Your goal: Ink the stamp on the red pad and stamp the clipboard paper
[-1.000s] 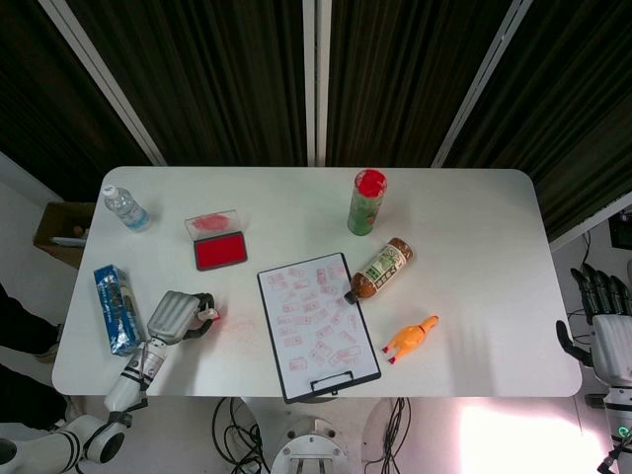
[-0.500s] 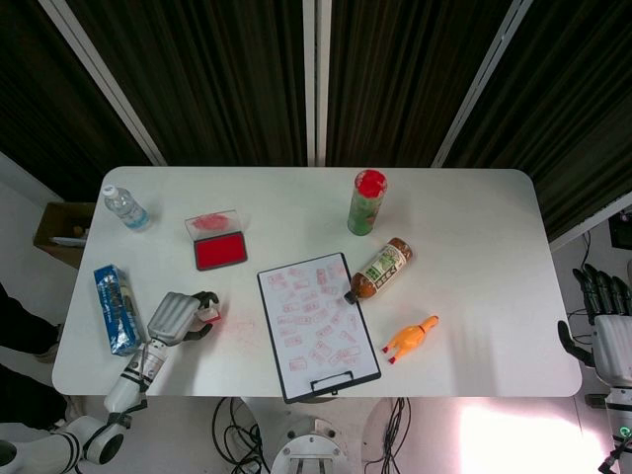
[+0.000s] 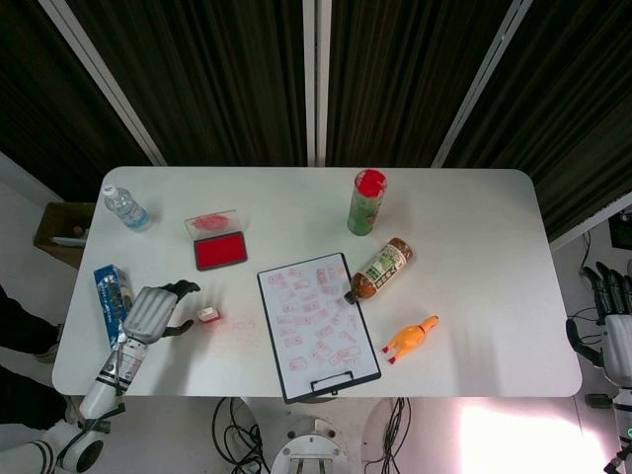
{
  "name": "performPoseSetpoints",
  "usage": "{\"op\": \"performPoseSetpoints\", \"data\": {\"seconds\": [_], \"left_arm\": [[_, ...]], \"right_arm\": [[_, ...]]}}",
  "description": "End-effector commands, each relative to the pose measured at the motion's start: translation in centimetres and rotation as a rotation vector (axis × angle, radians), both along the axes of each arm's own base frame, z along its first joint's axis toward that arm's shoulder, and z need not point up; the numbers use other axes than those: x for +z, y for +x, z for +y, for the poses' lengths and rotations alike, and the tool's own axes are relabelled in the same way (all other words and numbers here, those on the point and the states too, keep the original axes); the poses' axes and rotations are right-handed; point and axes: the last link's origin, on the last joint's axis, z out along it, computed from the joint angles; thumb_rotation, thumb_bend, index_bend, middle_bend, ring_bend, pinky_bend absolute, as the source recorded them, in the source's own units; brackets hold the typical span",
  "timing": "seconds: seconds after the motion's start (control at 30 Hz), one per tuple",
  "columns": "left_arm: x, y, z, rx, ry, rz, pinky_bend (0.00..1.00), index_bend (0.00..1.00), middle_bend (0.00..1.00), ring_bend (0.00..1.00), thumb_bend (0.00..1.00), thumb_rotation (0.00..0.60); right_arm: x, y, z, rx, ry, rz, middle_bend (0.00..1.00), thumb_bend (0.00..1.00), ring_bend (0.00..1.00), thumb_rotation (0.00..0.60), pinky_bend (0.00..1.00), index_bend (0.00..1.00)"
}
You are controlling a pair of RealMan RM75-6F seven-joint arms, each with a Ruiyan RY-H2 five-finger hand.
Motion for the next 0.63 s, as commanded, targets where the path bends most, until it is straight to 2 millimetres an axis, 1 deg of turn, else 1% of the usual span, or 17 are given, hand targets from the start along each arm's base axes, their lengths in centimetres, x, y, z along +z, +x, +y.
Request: {"op": "performPoseSetpoints", "data": {"seconds": [0.03, 0.07, 0.1, 0.13, 0.2, 0.23, 0.33, 0.43, 0.63], "left_arm": [[5.7, -0.1, -2.0, 0.033, 0.041, -0.011, 0.34, 0.21, 0.23, 0.23, 0.15, 0.498], [6.6, 0.1, -2.2, 0.029, 0.071, -0.015, 0.28, 0.19, 0.2, 0.17, 0.15, 0.378], [7.8, 0.3, -2.4, 0.017, 0.115, -0.024, 0.25, 0.18, 0.18, 0.14, 0.14, 0.281], [8.6, 0.5, -2.5, 0.005, 0.159, -0.028, 0.22, 0.16, 0.15, 0.1, 0.14, 0.125], [9.9, 0.5, -2.6, -0.018, 0.244, -0.028, 0.19, 0.16, 0.13, 0.07, 0.13, 0.022], [10.6, 0.3, -2.5, -0.021, 0.284, -0.018, 0.18, 0.16, 0.11, 0.07, 0.13, 0.0], [11.6, -0.5, -2.4, 0.018, 0.305, 0.018, 0.16, 0.15, 0.1, 0.06, 0.13, 0.0], [11.9, -0.7, -2.6, 0.052, 0.261, 0.036, 0.16, 0.14, 0.1, 0.06, 0.13, 0.0], [12.1, -1.1, -2.8, 0.079, 0.248, 0.069, 0.16, 0.14, 0.1, 0.06, 0.13, 0.0]], "right_arm": [[0.1, -0.1, 0.0, -0.003, -0.007, -0.003, 0.0, 0.34, 0.0, 0.6, 0.0, 0.0], [0.1, -0.2, 0.1, -0.004, -0.009, -0.003, 0.0, 0.34, 0.0, 0.6, 0.0, 0.0], [0.1, -0.2, 0.1, -0.005, -0.011, -0.003, 0.0, 0.34, 0.0, 0.6, 0.0, 0.0], [0.1, -0.2, 0.1, -0.004, -0.011, -0.002, 0.0, 0.34, 0.0, 0.6, 0.0, 0.0], [0.0, -0.2, 0.2, 0.0, -0.015, 0.011, 0.0, 0.32, 0.0, 0.6, 0.0, 0.0], [0.0, -0.3, 0.3, 0.005, -0.019, 0.03, 0.0, 0.31, 0.0, 0.6, 0.0, 0.0], [-0.2, -0.4, 0.6, 0.011, -0.008, 0.07, 0.0, 0.29, 0.0, 0.6, 0.0, 0.0], [-0.2, -0.6, 0.9, 0.001, 0.012, 0.086, 0.0, 0.27, 0.0, 0.6, 0.0, 0.0], [-0.3, -0.8, 1.0, -0.005, 0.007, 0.084, 0.0, 0.26, 0.0, 0.6, 0.0, 0.0]]}}
